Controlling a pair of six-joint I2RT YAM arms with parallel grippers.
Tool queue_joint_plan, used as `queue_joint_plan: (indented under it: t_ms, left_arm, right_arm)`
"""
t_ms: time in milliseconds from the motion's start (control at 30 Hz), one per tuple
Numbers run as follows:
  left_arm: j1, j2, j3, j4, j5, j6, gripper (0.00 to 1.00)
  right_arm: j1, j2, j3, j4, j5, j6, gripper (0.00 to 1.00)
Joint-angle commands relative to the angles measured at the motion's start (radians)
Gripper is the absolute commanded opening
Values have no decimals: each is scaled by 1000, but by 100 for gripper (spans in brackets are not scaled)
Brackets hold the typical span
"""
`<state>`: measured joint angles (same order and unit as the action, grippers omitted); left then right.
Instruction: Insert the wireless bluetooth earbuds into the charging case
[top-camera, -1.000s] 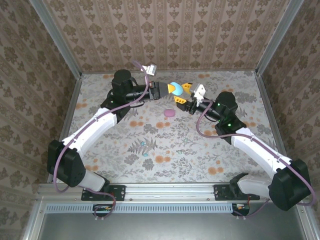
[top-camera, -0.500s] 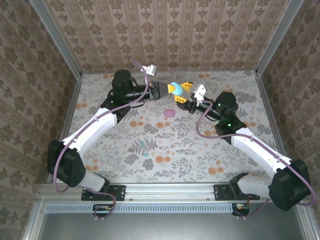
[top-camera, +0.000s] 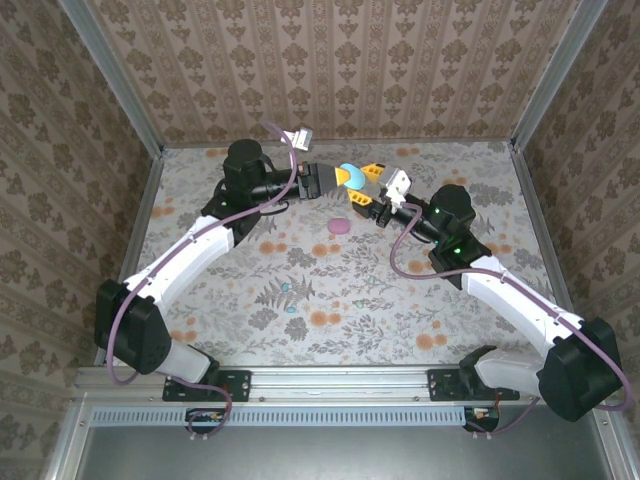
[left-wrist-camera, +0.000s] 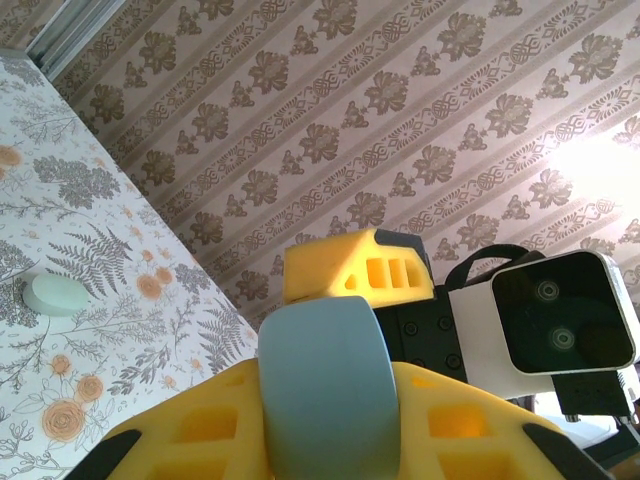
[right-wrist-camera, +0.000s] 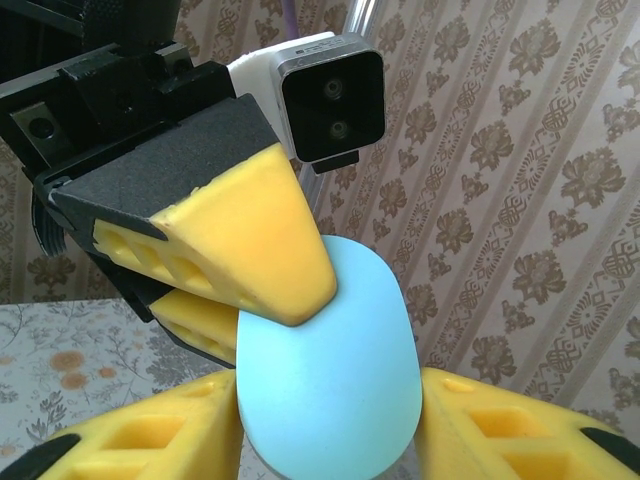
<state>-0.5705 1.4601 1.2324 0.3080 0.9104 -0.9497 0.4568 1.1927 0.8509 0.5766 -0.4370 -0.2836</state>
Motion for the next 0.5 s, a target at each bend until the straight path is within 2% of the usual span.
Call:
queue_joint_plan:
  t_ms: [0,100,200,300,467]
  left_arm:
    - [-11,0,2,29,16,-15,21]
    - [-12,0,2,24,11,-6,26]
    - [-12,-7,2,-8,-7,41,44]
    - [-12,-33,10,-77,-32,148,59]
    - [-3,-93,-18,-129,-55,400,74]
  right_arm:
    - [10,-10,1,39,30,-17,44]
    - [11,-14,4,24,26,0,41]
    - [10,-24,18,-33,7,32,37]
    - [7,-35,44,-123,-25,74,37]
    - [-14,-44,65,-211,-157,151,35]
